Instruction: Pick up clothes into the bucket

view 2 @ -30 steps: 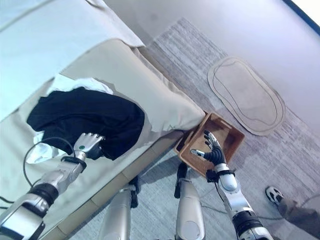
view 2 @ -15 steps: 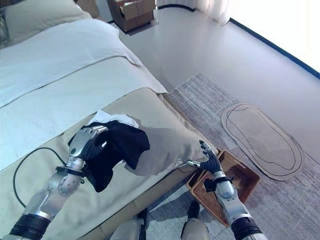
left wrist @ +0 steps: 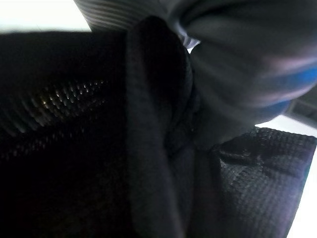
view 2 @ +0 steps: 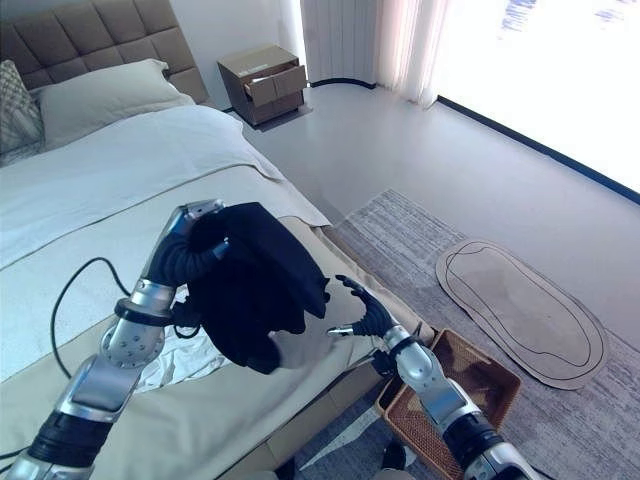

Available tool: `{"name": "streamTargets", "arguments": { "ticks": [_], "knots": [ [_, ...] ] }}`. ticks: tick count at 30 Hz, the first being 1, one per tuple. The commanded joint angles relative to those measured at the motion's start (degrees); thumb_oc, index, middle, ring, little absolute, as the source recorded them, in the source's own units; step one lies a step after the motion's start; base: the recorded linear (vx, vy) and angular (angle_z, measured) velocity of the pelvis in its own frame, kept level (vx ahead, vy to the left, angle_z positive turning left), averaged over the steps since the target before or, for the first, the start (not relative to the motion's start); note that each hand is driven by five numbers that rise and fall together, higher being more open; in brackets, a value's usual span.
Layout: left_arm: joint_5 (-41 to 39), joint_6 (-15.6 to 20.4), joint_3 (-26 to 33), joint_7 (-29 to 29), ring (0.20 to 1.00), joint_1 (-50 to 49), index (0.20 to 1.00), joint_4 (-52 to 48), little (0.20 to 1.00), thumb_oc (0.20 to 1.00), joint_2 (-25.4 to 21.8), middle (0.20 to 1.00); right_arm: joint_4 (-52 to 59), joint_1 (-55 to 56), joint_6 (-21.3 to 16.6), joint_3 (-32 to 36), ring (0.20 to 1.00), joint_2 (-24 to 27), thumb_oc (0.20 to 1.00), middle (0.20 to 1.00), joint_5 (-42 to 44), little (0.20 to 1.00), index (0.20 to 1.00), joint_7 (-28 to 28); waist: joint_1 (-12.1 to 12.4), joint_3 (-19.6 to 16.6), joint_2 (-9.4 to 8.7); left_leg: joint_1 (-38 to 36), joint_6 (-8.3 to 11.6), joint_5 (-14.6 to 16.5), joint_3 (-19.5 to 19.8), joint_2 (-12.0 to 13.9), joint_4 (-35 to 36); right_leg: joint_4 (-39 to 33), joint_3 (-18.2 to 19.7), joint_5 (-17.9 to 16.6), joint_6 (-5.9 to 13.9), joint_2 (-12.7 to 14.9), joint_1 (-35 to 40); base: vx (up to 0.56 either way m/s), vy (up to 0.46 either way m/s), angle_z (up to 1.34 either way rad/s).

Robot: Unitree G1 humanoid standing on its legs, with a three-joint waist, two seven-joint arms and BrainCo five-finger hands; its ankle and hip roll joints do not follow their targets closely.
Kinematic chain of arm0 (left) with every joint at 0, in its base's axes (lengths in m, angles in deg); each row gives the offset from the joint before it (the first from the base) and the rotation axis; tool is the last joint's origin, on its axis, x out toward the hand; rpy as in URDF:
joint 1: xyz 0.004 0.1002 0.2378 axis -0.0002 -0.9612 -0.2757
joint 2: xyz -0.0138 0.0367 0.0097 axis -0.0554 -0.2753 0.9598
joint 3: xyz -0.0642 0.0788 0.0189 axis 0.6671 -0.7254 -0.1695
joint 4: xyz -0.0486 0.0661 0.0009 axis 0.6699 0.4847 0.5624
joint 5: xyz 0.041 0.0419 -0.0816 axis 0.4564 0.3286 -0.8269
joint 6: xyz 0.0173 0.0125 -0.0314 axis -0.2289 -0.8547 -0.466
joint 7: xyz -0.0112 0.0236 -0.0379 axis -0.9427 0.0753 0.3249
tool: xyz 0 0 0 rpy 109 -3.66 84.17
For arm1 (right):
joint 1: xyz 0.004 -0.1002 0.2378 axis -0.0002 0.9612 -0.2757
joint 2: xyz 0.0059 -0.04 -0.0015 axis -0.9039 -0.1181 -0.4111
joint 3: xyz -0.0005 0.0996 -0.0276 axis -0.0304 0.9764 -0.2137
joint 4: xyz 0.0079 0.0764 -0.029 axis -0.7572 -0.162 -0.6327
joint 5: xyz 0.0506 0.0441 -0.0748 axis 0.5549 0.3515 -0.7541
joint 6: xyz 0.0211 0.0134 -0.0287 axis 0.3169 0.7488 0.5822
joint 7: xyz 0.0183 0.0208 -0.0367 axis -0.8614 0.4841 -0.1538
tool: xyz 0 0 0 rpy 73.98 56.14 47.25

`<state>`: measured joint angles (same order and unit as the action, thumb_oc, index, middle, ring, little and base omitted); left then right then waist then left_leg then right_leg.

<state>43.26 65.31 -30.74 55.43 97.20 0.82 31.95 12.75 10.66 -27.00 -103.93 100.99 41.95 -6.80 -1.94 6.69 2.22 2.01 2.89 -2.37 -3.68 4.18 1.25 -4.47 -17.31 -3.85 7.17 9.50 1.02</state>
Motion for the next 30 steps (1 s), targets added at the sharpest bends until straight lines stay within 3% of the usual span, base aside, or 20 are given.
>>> {"name": "streamTargets", "arguments": {
  "ticks": [1,12,13,14,15,24,30],
  "knots": [
    [-4.0,3.2,-1.0,0.5,0.200,5.6,0.200,-4.5,0.200,0.200,-0.7,0.200,3.8,-4.7,-2.7,-3.1,1.000,-2.5,1.000,1.000,-0.1,1.000,1.000,-3.4,1.5,-2.3,-3.43,1.1,-0.14,1.3,-0.4,0.2,-0.2,1.4,3.5,-0.7,3.00,3.8,-0.4,0.02,-0.030,-0.08],
    [-10.9,3.0,-7.3,2.8,0.200,10.7,0.200,-10.0,0.200,0.200,3.6,0.200,-2.8,-9.8,-0.9,-10.7,1.000,-10.7,1.000,1.000,2.1,1.000,1.000,-4.6,1.8,-3.2,-3.38,0.1,0.00,1.7,-0.5,0.8,-0.3,0.5,3.8,-0.5,2.54,2.9,0.7,0.01,-0.008,-0.02],
    [-11.5,2.8,-7.9,3.1,0.200,11.6,0.200,-10.4,0.200,0.200,3.9,0.200,-2.8,-10.3,-0.9,-11.4,0.862,-11.2,0.862,0.862,2.4,0.862,0.862,-4.9,1.8,-3.2,-3.39,0.0,0.04,1.7,-0.5,0.9,-0.3,0.4,3.8,-0.5,2.50,2.8,0.7,0.00,0.000,0.00],
    [-11.6,2.7,-8.2,3.0,0.200,12.3,0.200,-10.5,0.200,0.200,4.1,0.200,-2.5,-10.6,-0.8,-11.9,0.498,-11.3,0.498,0.498,2.6,0.498,0.498,-5.2,1.8,-3.3,-3.40,0.1,0.07,1.7,-0.5,1.0,-0.3,0.3,3.8,-0.5,2.49,2.8,0.7,0.00,0.000,0.00],
    [-11.7,2.6,-8.6,2.9,0.200,13.1,0.200,-10.4,0.200,0.200,4.3,0.200,-2.2,-10.7,-0.8,-12.2,0.200,-11.4,0.200,0.200,3.1,0.200,0.200,-5.5,1.8,-3.3,-3.42,0.1,0.08,1.7,-0.4,1.0,-0.3,0.3,3.9,-0.5,2.45,2.7,0.7,0.00,0.000,0.00],
    [-14.1,2.2,-9.1,4.1,0.200,12.6,0.200,-8.9,0.200,0.200,5.1,0.200,-2.5,-8.7,-0.4,-11.8,0.200,-10.7,0.200,0.200,7.9,0.200,0.200,-7.3,1.6,-3.4,-3.30,-0.5,0.17,1.9,-0.7,1.1,-0.4,0.1,3.9,-0.4,2.32,2.4,1.3,0.00,0.000,0.00],
    [-14.2,2.5,-7.0,3.4,0.200,10.6,0.200,-8.7,0.200,0.200,4.2,0.200,-5.7,-3.5,-0.3,-7.6,0.200,-9.6,0.200,0.200,7.4,0.200,0.200,-3.9,1.1,-3.6,-3.18,-1.1,0.24,2.0,-1.2,1.3,-0.3,0.1,4.0,-0.4,2.40,2.4,1.6,0.00,0.000,0.00]
  ]
}}
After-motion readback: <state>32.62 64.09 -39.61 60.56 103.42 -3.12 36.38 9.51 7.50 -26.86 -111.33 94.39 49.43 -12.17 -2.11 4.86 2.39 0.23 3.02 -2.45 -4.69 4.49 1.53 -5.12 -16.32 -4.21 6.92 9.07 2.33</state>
